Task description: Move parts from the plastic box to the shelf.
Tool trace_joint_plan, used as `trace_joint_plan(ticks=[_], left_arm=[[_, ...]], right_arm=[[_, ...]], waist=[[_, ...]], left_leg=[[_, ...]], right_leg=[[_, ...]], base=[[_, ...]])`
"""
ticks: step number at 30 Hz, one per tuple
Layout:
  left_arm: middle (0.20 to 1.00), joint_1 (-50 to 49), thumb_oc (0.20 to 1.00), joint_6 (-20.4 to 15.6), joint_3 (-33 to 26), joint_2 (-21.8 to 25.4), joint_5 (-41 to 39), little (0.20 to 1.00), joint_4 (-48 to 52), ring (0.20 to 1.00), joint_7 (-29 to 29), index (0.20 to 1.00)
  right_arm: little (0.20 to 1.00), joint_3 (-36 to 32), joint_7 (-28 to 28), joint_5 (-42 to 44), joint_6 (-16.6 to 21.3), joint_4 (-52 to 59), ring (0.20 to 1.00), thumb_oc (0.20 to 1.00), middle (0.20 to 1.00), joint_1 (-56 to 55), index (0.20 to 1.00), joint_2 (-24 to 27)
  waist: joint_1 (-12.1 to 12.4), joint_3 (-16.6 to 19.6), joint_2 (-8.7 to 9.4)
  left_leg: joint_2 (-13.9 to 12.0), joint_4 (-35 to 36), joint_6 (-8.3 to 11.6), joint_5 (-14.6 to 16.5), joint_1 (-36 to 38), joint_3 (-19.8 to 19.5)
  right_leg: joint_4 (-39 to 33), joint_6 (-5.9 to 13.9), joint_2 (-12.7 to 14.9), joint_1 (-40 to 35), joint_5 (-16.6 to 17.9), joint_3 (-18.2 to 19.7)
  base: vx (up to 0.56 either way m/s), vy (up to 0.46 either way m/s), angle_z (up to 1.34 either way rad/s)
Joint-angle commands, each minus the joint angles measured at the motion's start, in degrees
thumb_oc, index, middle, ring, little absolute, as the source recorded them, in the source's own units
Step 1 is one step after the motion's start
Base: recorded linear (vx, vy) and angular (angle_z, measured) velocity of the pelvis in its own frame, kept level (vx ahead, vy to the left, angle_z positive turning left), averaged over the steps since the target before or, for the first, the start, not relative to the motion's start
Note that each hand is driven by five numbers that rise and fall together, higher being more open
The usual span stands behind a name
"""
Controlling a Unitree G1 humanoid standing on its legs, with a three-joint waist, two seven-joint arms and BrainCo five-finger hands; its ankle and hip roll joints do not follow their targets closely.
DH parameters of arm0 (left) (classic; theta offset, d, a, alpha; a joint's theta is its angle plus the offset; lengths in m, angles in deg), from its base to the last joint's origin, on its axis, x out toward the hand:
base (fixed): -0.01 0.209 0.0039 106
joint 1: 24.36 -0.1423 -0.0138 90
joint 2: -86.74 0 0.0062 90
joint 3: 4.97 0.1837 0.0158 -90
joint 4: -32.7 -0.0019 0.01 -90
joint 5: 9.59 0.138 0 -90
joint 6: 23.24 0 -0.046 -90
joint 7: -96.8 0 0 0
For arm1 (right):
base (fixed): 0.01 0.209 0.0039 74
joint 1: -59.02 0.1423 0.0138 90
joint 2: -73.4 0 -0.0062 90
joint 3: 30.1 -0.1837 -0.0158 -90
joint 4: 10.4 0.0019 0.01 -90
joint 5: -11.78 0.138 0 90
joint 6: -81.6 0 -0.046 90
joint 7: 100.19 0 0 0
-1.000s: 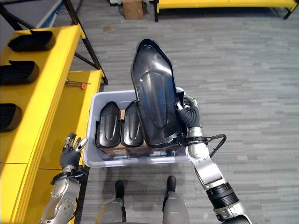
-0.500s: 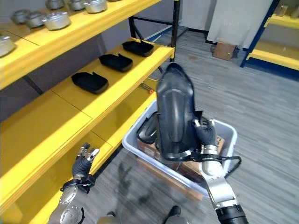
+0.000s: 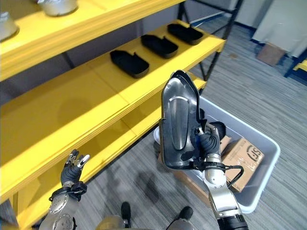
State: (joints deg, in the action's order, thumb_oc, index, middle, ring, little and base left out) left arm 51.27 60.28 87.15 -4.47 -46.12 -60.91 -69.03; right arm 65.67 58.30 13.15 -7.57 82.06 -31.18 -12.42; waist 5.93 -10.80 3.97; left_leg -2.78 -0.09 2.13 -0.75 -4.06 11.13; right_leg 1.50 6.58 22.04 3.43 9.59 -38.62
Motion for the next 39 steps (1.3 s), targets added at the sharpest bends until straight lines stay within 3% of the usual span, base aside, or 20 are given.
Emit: trace_joint_plan(ticks=[1, 3, 4, 5, 6, 7, 9, 11, 12, 13, 16, 18, 22, 31, 39], left_arm=[[1.000, 0.97, 1.000, -2.66, -1.56, 1.53, 1.03, 1.000, 5.21, 1.000, 0.45, 1.000], [1.000, 1.23, 1.000, -2.24, -1.41, 2.32, 1.66, 1.000, 5.38, 1.000, 0.34, 1.000], [1.000, 1.99, 1.000, -2.21, -1.01, 3.46, 2.47, 1.000, 5.04, 1.000, 0.35, 1.000], [1.000, 2.44, 1.000, -2.22, -0.99, 4.16, 2.72, 1.000, 4.90, 1.000, 0.28, 1.000], [1.000, 2.75, 1.000, -2.17, -0.90, 4.89, 3.24, 1.000, 4.70, 1.000, 0.20, 1.000], [1.000, 2.75, 1.000, -2.17, -0.90, 4.89, 3.24, 1.000, 4.70, 1.000, 0.20, 1.000], [1.000, 2.81, 1.000, -1.92, -1.00, 5.71, 4.59, 1.000, 5.08, 1.000, -0.24, 1.000], [1.000, 3.00, 1.000, -1.94, -1.34, 5.99, 5.58, 1.000, 5.41, 1.000, -0.52, 1.000], [1.000, 4.13, 1.000, -2.18, -1.05, 6.36, 5.50, 1.000, 4.67, 1.000, -0.44, 1.000], [1.000, 4.17, 1.000, -2.18, -1.07, 6.37, 5.49, 1.000, 4.65, 1.000, -0.44, 1.000], [1.000, 5.80, 1.000, -2.56, -0.45, 6.44, 6.11, 1.000, 3.76, 1.000, -0.39, 1.000], [1.000, 5.71, 1.000, -2.74, 0.08, 6.04, 6.56, 1.000, 3.25, 1.000, -1.19, 1.000], [1.000, 4.58, 1.000, -2.84, 0.13, 4.65, 6.07, 1.000, 3.75, 1.000, -1.53, 1.000], [1.000, 1.60, 1.000, -1.67, 1.35, 2.05, 2.99, 1.000, 4.66, 1.000, -2.42, 1.000], [1.000, 1.68, 1.000, -1.69, 3.01, 2.50, 1.46, 1.000, 5.35, 1.000, -2.27, 1.000]], right_arm=[[0.200, -1.26, 0.38, 0.30, 3.51, 4.28, 0.200, 0.200, 0.200, 5.43, 0.200, 1.15], [0.200, -1.14, 0.71, 0.38, 3.39, 4.12, 0.200, 0.200, 0.200, 5.01, 0.200, 0.76], [0.200, -1.14, 1.29, 1.23, 3.68, 3.98, 0.200, 0.200, 0.200, 4.06, 0.200, 0.36], [0.200, -1.28, 1.44, 1.43, 3.69, 4.07, 0.200, 0.200, 0.200, 3.83, 0.200, 0.29], [0.200, -1.31, 1.82, 1.64, 3.93, 4.17, 0.200, 0.200, 0.200, 3.36, 0.200, 0.24], [0.200, -1.31, 1.82, 1.64, 3.94, 4.17, 0.200, 0.200, 0.200, 3.36, 0.200, 0.25], [0.200, -1.22, 2.41, 2.28, 4.43, 4.57, 0.200, 0.200, 0.200, 2.67, 0.200, 0.22], [0.200, -1.26, 2.67, 2.63, 4.68, 4.82, 0.200, 0.200, 0.200, 2.85, 0.200, 0.45], [0.200, -1.36, 2.72, 2.87, 4.76, 4.83, 0.200, 0.200, 0.200, 3.18, 0.200, 0.69], [0.200, -1.37, 2.73, 2.87, 4.76, 4.83, 0.200, 0.200, 0.200, 3.22, 0.200, 0.68], [0.200, -1.75, 2.96, 3.24, 5.04, 5.22, 0.200, 0.200, 0.200, 3.03, 0.200, 0.76], [0.200, -2.58, 4.21, 3.76, 5.65, 5.89, 0.200, 0.200, 0.200, 0.80, 0.200, 1.07], [0.200, -2.70, 5.61, 5.10, 5.79, 6.11, 0.200, 0.200, 0.200, -0.29, 0.200, 1.61], [0.200, -0.75, 6.30, 7.44, 5.72, 6.23, 0.200, 0.200, 0.200, 3.60, 0.200, 3.87], [0.200, 6.32, 5.63, 8.81, 5.00, 3.12, 0.200, 0.200, 0.200, 16.20, 0.200, 4.76]], waist=[[0.78, -0.02, -1.25], [0.81, -0.45, -1.03], [-0.34, -0.94, -0.96], [-0.90, -1.34, -0.87], [-1.75, -1.59, -1.05], [-1.59, -1.54, -1.05], [-3.06, -2.71, -1.95], [-4.27, -3.75, -2.63], [-5.78, -5.04, -2.60], [-5.78, -5.00, -2.54], [-7.27, -5.53, -1.81], [-8.04, -4.54, -0.67], [-8.55, -2.83, -0.26], [-6.69, -0.53, -1.83], [-4.33, -0.63, -2.93]], left_leg=[[0.10, 1.36, 0.12, 0.29, -1.17, -0.16], [1.57, 1.51, -1.07, 0.99, -0.93, -1.68], [2.70, 2.16, -2.15, 1.45, -0.20, -3.77], [3.20, 2.00, -2.99, 0.49, -0.70, -4.07], [3.13, 2.24, -3.25, 0.42, -0.47, -4.83], [3.06, 2.26, -3.21, 0.45, -0.49, -4.68], [2.88, 3.90, -3.37, 0.07, 1.20, -5.22], [2.62, 4.52, -3.15, -0.01, 2.31, -6.32], [2.67, 4.72, -2.54, 0.65, 3.76, -7.76], [2.74, 4.75, -2.55, 0.49, 3.64, -7.75], [2.46, 3.68, -1.40, 2.39, 4.77, -10.05], [2.50, 3.20, -0.78, 3.63, 6.10, -12.26], [1.43, 3.82, -0.08, 4.18, 8.36, -13.40], [-5.77, 5.09, 3.28, 2.26, 9.60, -15.76], [-7.07, 5.09, 4.05, 0.94, 8.49, -17.19]], right_leg=[[0.55, 8.41, 3.33, -7.01, 4.55, 1.59], [3.80, 8.10, 3.98, -6.39, 4.38, 4.14], [7.34, 7.31, 3.13, -4.46, 4.41, 10.24], [8.85, 5.97, 2.32, -2.41, 4.55, 13.46], [9.86, 4.98, -0.04, -0.30, 3.36, 17.74], [10.06, 4.93, -0.07, -0.06, 3.25, 17.95], [11.63, 3.67, -4.10, 5.06, 0.94, 21.77], [9.12, 3.82, -4.98, 9.03, 1.82, 23.85], [4.73, 4.19, -7.34, 10.82, 1.55, 28.73], [4.52, 4.17, -7.30, 10.87, 1.77, 28.74], [-3.02, 5.69, -7.51, 12.08, 3.57, 34.15], [-3.47, 6.26, -8.11, 10.44, 2.87, 37.77], [-2.24, 6.38, -8.97, 8.83, 3.24, 37.41], [4.50, 3.12, -11.59, 7.08, -5.09, 30.07], [7.99, 1.91, -11.70, 8.45, -7.29, 27.96]], base=[[0.07, 0.167, 0.43], [0.13, 0.252, 0.55], [0.12, 0.303, 0.69], [0.10, 0.238, 0.70], [0.01, 0.102, 0.90], [0.06, 0.104, 0.75], [0.09, 0.113, 0.39], [0.13, 0.019, -0.13], [0.08, -0.026, 0.05], [0.14, -0.057, 0.32], [0.16, -0.111, 0.55], [0.19, -0.211, 0.76], [0.17, -0.202, 0.94], [0.10, -0.230, 0.19], [0.02, -0.083, 0.18]])
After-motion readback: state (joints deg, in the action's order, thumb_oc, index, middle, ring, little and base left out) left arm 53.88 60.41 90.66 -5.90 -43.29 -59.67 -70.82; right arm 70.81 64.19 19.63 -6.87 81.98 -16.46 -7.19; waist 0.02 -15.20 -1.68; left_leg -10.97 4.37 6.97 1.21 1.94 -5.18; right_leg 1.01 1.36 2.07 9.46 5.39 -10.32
